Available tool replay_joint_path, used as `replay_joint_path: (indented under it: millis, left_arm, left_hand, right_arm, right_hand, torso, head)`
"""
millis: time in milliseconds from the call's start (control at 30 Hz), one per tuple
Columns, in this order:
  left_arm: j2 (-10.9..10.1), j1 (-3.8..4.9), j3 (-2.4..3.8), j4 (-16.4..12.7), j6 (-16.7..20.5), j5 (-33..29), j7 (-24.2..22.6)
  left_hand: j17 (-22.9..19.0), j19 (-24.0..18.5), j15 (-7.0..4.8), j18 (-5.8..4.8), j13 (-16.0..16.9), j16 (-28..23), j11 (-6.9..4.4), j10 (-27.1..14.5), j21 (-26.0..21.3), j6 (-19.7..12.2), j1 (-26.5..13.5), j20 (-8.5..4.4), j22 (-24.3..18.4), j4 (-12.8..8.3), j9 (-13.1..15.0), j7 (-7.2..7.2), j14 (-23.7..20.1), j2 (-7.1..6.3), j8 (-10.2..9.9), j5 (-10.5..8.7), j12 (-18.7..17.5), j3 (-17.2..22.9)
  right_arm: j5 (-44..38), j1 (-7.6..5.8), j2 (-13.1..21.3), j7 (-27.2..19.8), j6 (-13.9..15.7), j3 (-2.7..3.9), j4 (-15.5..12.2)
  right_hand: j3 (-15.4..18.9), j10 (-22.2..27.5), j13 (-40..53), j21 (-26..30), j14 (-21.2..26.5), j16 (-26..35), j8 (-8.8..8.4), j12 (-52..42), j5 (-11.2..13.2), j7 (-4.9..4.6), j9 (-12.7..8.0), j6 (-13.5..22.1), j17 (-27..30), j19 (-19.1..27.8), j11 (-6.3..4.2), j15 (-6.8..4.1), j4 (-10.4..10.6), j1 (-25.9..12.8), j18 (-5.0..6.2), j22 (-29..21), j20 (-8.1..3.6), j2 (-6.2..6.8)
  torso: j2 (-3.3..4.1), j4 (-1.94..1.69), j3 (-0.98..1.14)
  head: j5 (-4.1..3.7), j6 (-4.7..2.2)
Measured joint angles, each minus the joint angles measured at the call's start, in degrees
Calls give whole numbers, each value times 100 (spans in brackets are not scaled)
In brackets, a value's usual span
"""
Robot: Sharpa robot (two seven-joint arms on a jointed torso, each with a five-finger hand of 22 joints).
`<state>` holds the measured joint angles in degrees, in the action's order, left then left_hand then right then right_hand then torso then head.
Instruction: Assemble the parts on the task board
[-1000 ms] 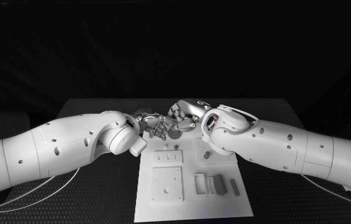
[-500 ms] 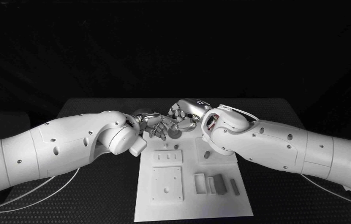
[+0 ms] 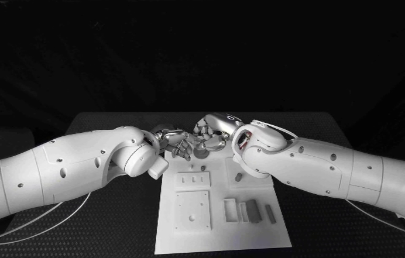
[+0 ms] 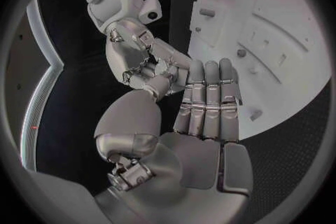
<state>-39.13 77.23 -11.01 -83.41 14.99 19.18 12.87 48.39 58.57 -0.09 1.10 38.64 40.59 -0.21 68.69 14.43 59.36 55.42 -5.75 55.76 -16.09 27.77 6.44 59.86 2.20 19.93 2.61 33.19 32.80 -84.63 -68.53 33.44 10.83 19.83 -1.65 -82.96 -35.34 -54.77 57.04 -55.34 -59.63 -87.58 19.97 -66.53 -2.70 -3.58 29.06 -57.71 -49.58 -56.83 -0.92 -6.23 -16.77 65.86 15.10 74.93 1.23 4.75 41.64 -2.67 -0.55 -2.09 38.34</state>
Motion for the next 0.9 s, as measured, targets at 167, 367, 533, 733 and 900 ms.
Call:
replay_joint_path:
  millis: [167, 367, 533, 733, 900]
  left_arm:
    - [-1, 0, 0, 0, 0, 1, 16]
    - [-4, -3, 0, 1, 11, 2, 20]
    - [-18, -5, -3, -2, 13, 1, 24]
    - [-28, -5, -3, -7, 3, 1, 48]
    - [-38, -5, -3, -8, -1, 1, 76]
  left_hand:
    - [-16, 10, 0, -22, -7, 40, 0, 1, 0, 10, 0, -10, 31, 18, 0, 10, 0, 0, 3, -1, 0, 21]
    - [-21, 31, -22, -22, -12, 85, 0, 2, 0, 11, -76, -30, 75, 55, 0, 10, 22, -53, 92, 28, 0, 34]
    - [-21, 31, -22, -23, 8, 85, -23, 26, 0, 32, -186, -30, 97, 104, -1, -10, 22, -103, 185, 54, 0, -2]
    - [-21, 31, -22, -23, 14, 85, -60, 64, -11, 64, -234, -30, 115, 110, -2, -42, 22, -152, 198, 54, 0, -8]
    - [-22, 31, 1, -23, 13, 84, -71, 93, -23, 116, -284, -30, 132, 131, -1, -95, -1, -202, 198, 54, 0, -28]
  right_arm:
    - [3, 6, -2, -5, -2, 0, 3]
    - [14, 11, 1, -9, -7, 2, 3]
    - [26, 18, 3, -15, -8, 5, -4]
    - [46, 24, 9, -19, -6, 5, -11]
    - [66, 27, 9, -20, -5, 5, -16]
  right_hand:
    - [6, 0, 0, 0, -26, 0, 1, 0, 0, 0, 0, 0, 0, 0, 0, -8, -6, 8, 0, 0, 0, -7]
    - [-9, 0, 0, 0, -26, 0, 2, 0, 0, 1, -1, -1, 1, 0, 0, -7, 10, 9, 0, 0, 0, -7]
    - [-10, 1, 0, 0, -26, 0, 2, 0, 3, 1, -2, 0, 1, 0, 1, -7, 10, 16, 0, 0, 0, -14]
    - [-9, 1, 0, 0, -26, 0, 2, -23, 3, 1, -2, 0, 1, 1, 1, -7, 10, 16, 0, 0, 0, -14]
    - [-9, 1, 0, 0, -26, 0, 2, -23, 4, 1, -2, 0, -4, 1, 1, -6, 10, 16, 0, 0, 1, -14]
  torso:
    - [1, -1, 0]
    - [1, -1, -1]
    - [1, 2, -1]
    - [1, 3, -1]
    - [0, 3, 0]
  head:
    - [2, 4]
    - [-2, 4]
    - [-13, 5]
    - [-21, 5]
    - [-22, 9]
